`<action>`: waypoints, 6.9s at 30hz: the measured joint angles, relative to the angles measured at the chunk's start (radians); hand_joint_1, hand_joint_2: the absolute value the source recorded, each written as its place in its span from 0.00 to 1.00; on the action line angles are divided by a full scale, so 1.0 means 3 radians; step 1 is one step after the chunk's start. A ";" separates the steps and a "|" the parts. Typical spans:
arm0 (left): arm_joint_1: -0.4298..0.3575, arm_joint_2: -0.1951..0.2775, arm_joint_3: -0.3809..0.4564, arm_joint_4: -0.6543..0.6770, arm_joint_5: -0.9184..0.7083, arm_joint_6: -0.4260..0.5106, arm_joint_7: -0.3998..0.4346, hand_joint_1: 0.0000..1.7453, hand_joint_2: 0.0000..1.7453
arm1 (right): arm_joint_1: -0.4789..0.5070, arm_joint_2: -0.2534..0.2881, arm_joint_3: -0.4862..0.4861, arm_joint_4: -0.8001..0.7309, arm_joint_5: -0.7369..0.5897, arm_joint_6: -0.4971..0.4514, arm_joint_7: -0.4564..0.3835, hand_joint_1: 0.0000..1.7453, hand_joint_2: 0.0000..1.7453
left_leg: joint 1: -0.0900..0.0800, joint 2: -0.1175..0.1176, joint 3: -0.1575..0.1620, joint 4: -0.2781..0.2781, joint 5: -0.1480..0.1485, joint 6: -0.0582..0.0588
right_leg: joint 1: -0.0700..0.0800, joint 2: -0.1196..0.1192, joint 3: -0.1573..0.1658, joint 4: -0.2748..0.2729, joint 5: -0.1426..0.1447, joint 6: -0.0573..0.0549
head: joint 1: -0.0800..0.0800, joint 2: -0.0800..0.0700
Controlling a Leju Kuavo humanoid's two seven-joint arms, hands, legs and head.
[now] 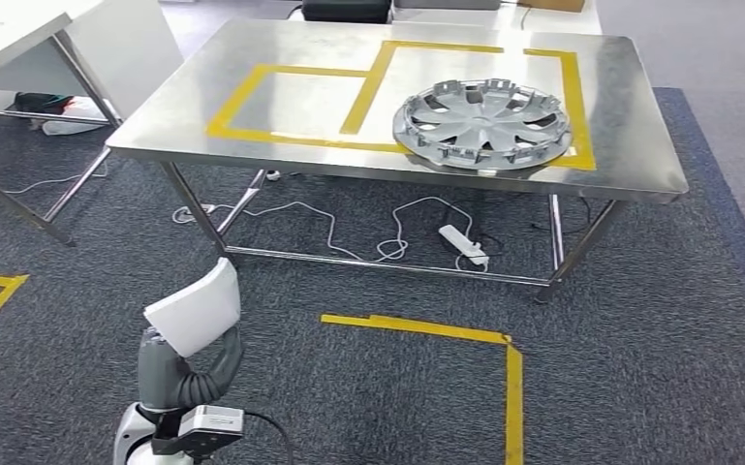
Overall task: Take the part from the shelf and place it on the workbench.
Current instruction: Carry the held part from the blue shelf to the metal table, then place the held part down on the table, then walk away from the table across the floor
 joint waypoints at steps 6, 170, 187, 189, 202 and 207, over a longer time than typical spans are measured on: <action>-0.0030 -0.0042 0.0028 0.0016 -0.0003 -0.0010 0.0000 1.00 1.00 | 0.0007 -0.0007 0.0003 0.0000 0.0011 0.0003 0.0000 0.00 1.00 | -0.0034 -0.0022 0.0034 -0.0180 0.0038 -0.0015 | -0.0025 0.0013 -0.0034 -0.0011 0.0015 0.0053 | 0.0003 0.0000; -0.2496 0.0216 0.0549 0.3623 -0.3403 0.0375 0.2324 0.00 0.75 | -0.0018 -0.0120 0.0522 0.0029 0.0521 0.0324 0.0257 0.00 0.00 | -0.0049 -0.0015 0.0173 -0.0232 -0.0069 -0.0014 | -0.0052 -0.0156 -0.0081 0.0022 -0.0002 0.0087 | -0.0080 0.0000; -0.1378 0.0053 0.0568 0.1941 -0.1776 0.0457 0.1065 0.00 0.00 | 0.0030 -0.0107 0.0463 0.0029 0.0336 0.0270 0.0202 0.00 0.00 | -0.0050 -0.0002 0.0186 -0.0233 -0.0081 -0.0012 | -0.0053 -0.0143 -0.0071 0.0021 -0.0009 0.0089 | -0.0080 0.0000; -0.1122 0.0056 0.0543 0.1557 -0.1580 0.0457 0.0959 0.00 0.00 | 0.0045 -0.0101 0.0442 0.0029 0.0326 0.0264 0.0189 0.00 0.00 | -0.0050 -0.0003 0.0185 -0.0233 -0.0083 -0.0011 | -0.0053 -0.0145 -0.0071 0.0021 -0.0012 0.0090 | -0.0080 0.0000; -0.0224 0.0100 0.0849 0.0354 -0.0778 0.0446 0.0362 0.00 0.00 | 0.0049 -0.0050 0.0410 0.0029 0.0427 0.0236 0.0128 0.00 0.00 | -0.0065 0.0002 0.0183 -0.0221 -0.0096 0.0008 | -0.0064 -0.0141 -0.0063 0.0015 -0.0008 0.0100 | -0.0081 0.0000; 0.0074 0.0082 0.1368 0.0017 -0.0426 0.0413 0.0081 0.00 0.00 | 0.0034 -0.0023 0.0421 0.0029 0.0462 0.0207 0.0111 0.00 0.00 | -0.0050 0.0002 0.0206 -0.0280 -0.0037 0.0061 | -0.0064 -0.0155 -0.0073 0.0014 -0.0025 0.0145 | -0.0080 0.0000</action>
